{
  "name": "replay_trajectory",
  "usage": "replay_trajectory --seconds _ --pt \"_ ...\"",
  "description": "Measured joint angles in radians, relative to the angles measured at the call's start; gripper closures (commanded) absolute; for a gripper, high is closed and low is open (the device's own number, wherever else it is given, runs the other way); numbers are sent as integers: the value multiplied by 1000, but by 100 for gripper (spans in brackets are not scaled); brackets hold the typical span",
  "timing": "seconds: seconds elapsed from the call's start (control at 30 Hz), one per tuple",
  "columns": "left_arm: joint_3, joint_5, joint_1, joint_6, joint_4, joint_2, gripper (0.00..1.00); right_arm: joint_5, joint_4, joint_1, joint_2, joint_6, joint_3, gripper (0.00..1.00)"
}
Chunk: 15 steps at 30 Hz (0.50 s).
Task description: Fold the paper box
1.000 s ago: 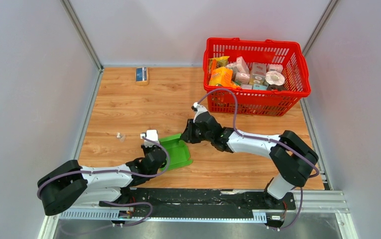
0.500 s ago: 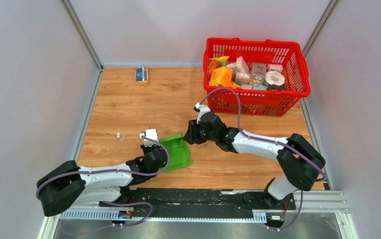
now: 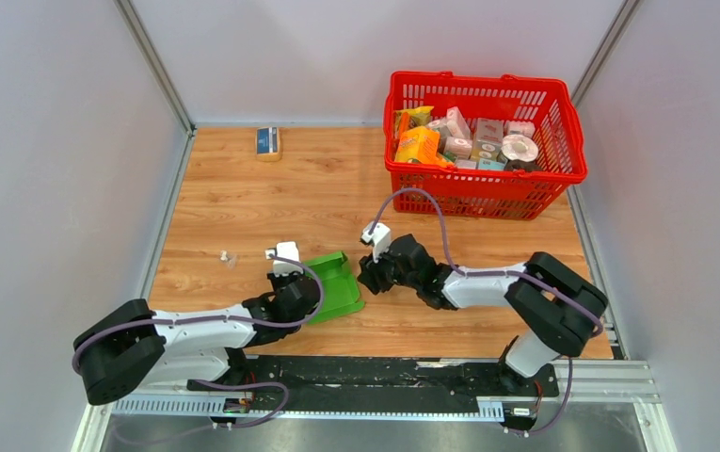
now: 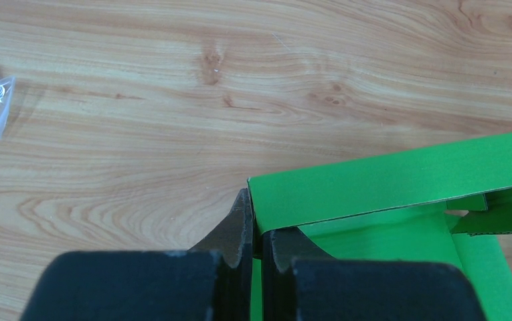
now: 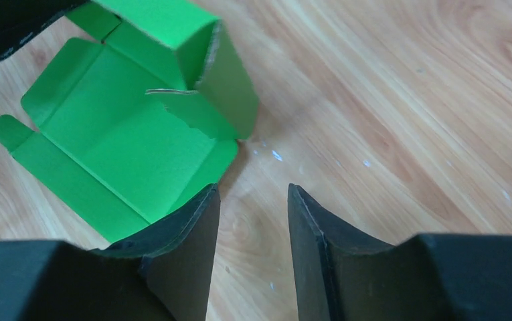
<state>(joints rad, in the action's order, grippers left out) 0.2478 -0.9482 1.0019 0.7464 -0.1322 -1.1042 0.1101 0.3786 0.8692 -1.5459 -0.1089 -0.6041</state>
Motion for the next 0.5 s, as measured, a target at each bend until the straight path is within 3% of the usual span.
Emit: replay_trajectory --seconds 0.23,0.5 --pt "23 -6 0 11 23 -23 100 15 79 50 -102 86 -78 62" --pt "23 -26 0 18 39 -23 100 -10 123 69 -161 137 -143 79"
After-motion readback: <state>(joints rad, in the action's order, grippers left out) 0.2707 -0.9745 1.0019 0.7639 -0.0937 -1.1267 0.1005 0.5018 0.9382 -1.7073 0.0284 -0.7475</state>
